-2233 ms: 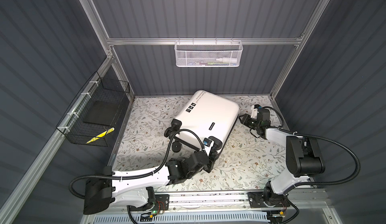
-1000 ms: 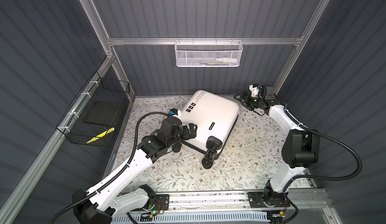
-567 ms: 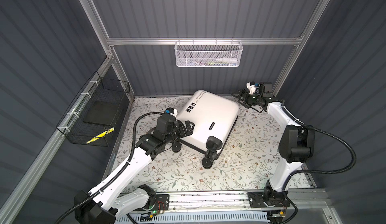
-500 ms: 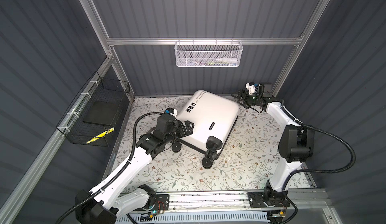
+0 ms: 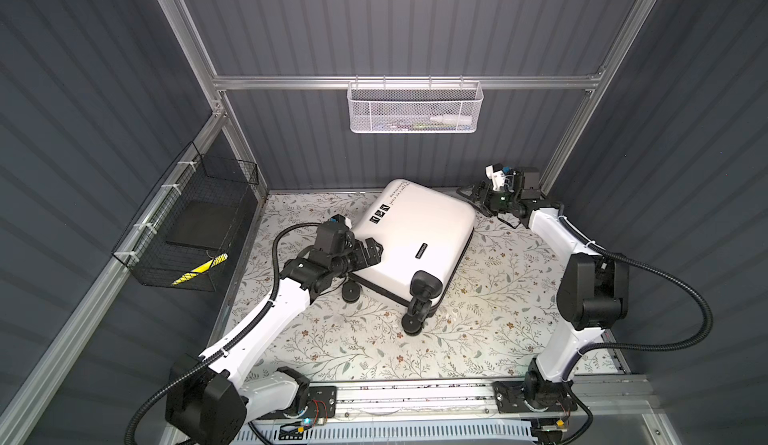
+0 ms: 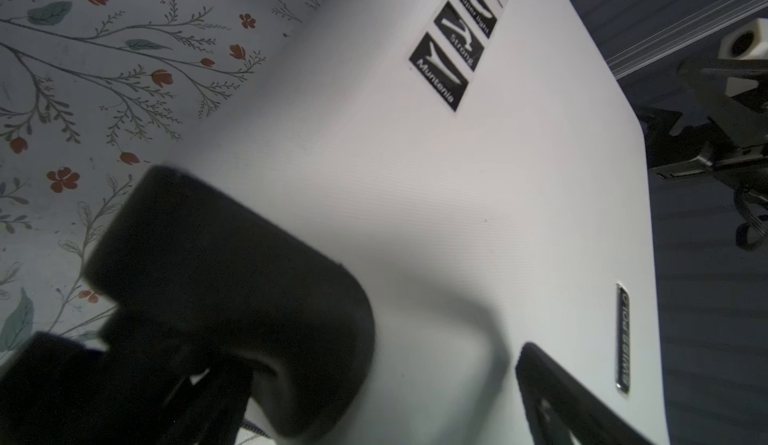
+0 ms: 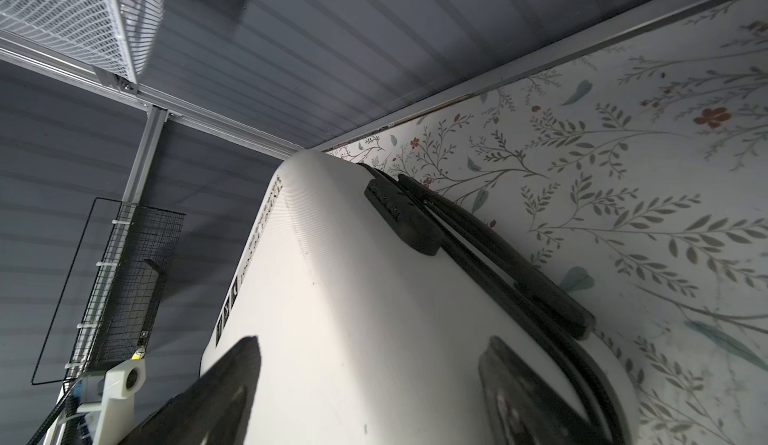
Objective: Pack the luggage
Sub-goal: 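Tip the suitcase over onto its back with both grippers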
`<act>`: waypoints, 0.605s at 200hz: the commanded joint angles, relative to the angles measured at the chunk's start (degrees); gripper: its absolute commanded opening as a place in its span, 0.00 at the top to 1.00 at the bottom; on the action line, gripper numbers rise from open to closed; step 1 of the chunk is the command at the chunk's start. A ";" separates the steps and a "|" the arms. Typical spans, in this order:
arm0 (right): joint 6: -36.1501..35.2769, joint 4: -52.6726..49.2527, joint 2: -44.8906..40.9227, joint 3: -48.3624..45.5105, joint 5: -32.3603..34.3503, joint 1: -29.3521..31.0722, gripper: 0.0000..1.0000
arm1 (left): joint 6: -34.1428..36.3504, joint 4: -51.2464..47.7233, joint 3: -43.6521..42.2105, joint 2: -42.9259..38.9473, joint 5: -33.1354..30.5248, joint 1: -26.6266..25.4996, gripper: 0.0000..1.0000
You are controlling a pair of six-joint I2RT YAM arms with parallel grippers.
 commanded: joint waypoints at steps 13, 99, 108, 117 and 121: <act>2.30 1.30 -4.43 -5.68 -5.18 3.14 0.17 | 4.10 3.60 5.11 3.85 5.48 1.32 0.00; 6.07 10.51 -16.43 -24.40 -2.91 7.05 0.19 | 9.91 2.04 19.81 17.32 9.13 4.22 0.00; 6.37 11.07 -17.85 -26.22 -2.61 7.48 0.19 | 10.61 1.32 22.32 19.43 9.53 4.77 0.00; 6.68 11.39 -19.27 -27.75 -2.36 7.86 0.19 | 11.46 0.73 25.91 21.47 9.83 5.42 0.00; 6.65 11.34 -19.94 -28.22 -2.23 7.97 0.19 | 11.72 0.33 27.14 22.37 9.92 5.77 0.00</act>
